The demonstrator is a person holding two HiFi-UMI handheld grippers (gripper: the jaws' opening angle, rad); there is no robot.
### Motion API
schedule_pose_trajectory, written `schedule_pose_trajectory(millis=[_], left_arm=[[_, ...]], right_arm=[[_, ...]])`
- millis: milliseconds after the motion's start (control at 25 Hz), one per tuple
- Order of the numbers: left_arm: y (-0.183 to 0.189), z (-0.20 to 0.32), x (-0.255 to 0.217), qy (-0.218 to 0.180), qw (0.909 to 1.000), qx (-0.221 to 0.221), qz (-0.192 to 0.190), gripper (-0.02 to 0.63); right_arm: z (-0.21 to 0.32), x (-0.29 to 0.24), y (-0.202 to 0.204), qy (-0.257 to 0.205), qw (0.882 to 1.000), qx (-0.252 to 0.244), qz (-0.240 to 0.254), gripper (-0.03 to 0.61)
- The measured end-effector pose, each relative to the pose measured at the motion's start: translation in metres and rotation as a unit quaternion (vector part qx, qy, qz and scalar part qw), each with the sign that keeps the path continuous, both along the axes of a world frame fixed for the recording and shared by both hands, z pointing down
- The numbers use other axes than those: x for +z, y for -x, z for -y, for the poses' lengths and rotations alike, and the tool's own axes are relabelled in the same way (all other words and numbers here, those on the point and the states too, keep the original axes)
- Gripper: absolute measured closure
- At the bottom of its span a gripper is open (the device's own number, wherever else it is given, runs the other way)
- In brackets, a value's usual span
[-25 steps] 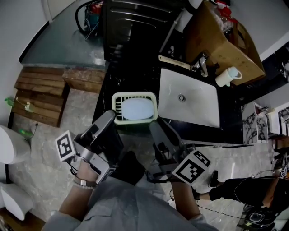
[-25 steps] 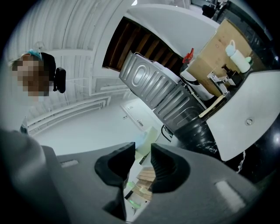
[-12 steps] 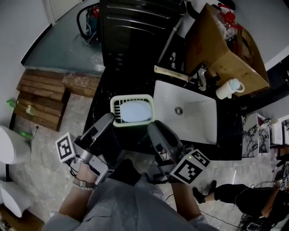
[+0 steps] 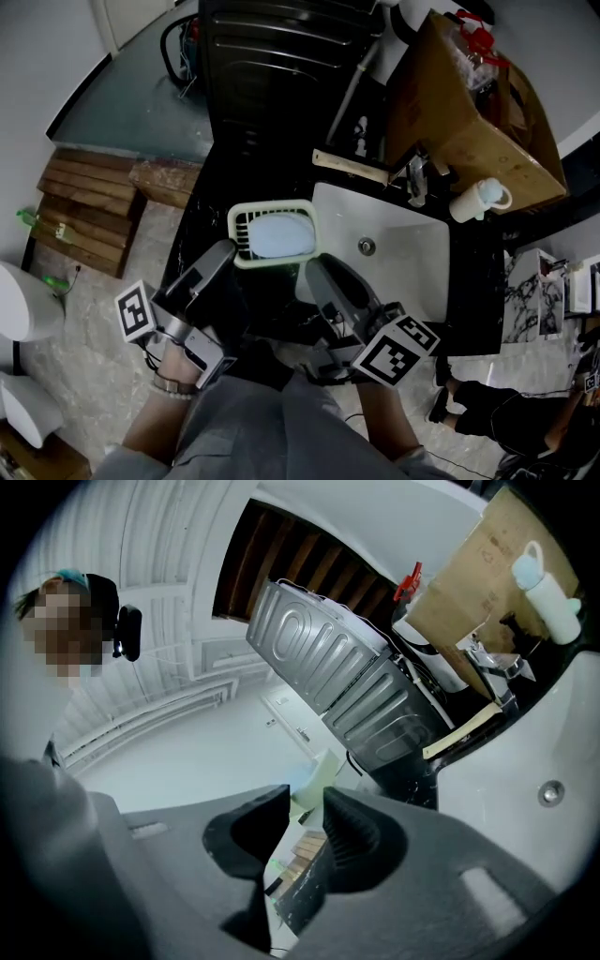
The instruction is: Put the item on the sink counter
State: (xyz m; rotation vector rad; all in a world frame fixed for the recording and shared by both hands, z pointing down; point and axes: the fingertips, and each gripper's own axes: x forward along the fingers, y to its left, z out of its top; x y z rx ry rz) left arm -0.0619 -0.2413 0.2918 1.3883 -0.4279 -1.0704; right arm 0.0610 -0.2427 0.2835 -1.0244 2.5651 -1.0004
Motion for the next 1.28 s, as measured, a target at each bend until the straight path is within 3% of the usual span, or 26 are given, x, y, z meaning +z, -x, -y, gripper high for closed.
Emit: schedule_pose_trajectory(millis=[1280], left_arm=[[0.015,0.115,0.011,-0.003,0.9979,0.064,0.004,0.528]], right_arm=[[0.094,0.015,0.020,0.005,0.998,0.058,-0.034,0.475]])
